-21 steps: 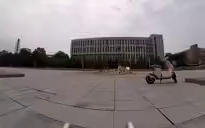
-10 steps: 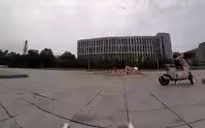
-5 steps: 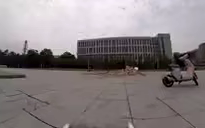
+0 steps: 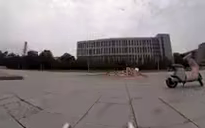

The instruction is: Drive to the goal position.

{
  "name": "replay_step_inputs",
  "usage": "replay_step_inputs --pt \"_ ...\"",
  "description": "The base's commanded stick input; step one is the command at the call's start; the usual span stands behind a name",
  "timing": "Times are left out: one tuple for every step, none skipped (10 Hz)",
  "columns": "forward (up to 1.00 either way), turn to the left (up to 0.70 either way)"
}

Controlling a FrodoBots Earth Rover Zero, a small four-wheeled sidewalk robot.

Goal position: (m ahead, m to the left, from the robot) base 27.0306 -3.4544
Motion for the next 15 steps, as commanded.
replay_step_inputs --pt "0.5 0.0" --pt "0.5 0.0" --pt "0.5 0.0" --pt "0.5 0.0" --pt "0.5 0.0" --pt "0.5 0.0" --pt "0.5 0.0" --pt "0.5 0.0" --pt "0.5 0.0" --pt "0.5 0.0" --pt "0.5 0.0" --pt "0.5 0.0" --pt "0.5 0.0" --pt "0.5 0.0" --pt "0.5 0.0"
